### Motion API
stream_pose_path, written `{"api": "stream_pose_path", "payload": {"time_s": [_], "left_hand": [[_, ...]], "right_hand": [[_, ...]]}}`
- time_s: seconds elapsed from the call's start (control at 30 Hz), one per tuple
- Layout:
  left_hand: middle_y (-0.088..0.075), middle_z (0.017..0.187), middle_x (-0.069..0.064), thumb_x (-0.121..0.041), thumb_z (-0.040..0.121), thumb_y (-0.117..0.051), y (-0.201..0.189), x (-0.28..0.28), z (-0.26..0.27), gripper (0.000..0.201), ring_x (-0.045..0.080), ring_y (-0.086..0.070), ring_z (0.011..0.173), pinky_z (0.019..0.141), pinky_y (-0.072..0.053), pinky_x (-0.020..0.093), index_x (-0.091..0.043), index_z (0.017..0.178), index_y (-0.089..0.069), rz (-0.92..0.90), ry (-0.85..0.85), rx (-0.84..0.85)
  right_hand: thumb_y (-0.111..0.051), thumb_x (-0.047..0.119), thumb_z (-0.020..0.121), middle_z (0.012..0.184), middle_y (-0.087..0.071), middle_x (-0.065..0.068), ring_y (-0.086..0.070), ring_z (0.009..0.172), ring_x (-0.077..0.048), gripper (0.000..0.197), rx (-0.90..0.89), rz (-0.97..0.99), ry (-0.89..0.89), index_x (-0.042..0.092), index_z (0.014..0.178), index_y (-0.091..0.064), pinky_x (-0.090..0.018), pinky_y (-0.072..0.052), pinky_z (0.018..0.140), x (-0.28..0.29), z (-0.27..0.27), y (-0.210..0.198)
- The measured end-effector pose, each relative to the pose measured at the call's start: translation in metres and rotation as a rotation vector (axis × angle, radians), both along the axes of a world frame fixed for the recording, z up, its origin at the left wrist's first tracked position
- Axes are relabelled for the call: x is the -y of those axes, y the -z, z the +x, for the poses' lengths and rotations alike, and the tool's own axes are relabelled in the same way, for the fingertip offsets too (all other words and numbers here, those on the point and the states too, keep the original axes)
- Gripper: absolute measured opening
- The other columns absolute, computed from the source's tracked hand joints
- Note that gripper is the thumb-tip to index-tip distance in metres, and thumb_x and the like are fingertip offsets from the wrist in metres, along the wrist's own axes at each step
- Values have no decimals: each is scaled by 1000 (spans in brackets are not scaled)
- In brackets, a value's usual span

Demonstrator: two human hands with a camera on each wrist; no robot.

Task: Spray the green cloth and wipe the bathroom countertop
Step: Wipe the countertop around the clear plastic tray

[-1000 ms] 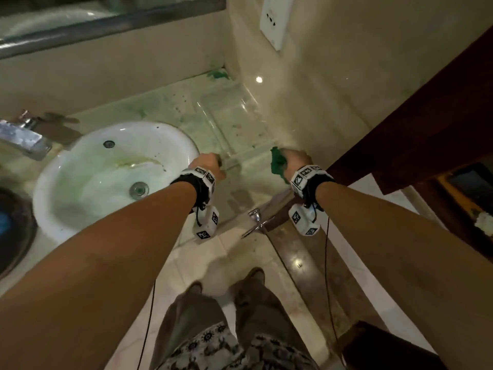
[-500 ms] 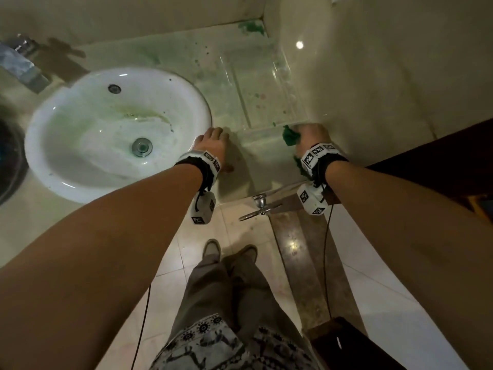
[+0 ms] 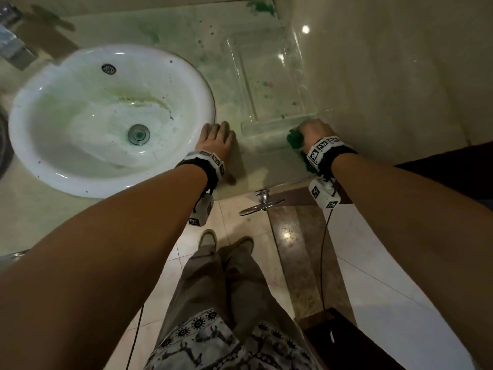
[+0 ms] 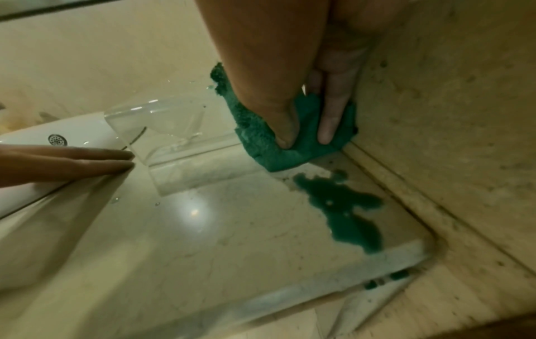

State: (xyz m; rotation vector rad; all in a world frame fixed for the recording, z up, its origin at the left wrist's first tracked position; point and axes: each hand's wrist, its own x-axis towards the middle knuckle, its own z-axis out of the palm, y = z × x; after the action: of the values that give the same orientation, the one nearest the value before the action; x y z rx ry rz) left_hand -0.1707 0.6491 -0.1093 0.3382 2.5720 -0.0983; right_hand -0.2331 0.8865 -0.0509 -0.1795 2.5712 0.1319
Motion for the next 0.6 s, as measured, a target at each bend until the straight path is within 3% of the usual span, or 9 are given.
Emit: {"api": "stream_pose_path", "payload": {"time_s": [0.33, 0.6], "left_hand": [[-1, 162, 20, -78, 47, -74, -3, 0, 0, 145, 39, -3, 150, 122, 3, 50, -9, 155, -5, 26, -1, -8], [2, 162, 21, -77, 49, -75, -7, -2, 0, 146, 39, -1, 150, 122, 2, 51, -7, 155, -2, 24, -9, 16]], "right_hand": [[-55, 10, 93, 119, -63, -23, -63, 109, -37, 26, 76, 136, 28, -1, 114, -65, -40, -51, 93, -2, 5, 7], [-60, 8, 90, 116, -65, -21, -65, 104, -36, 26, 121, 225, -27, -3, 113, -65, -40, -54, 91, -8, 16, 7]]}}
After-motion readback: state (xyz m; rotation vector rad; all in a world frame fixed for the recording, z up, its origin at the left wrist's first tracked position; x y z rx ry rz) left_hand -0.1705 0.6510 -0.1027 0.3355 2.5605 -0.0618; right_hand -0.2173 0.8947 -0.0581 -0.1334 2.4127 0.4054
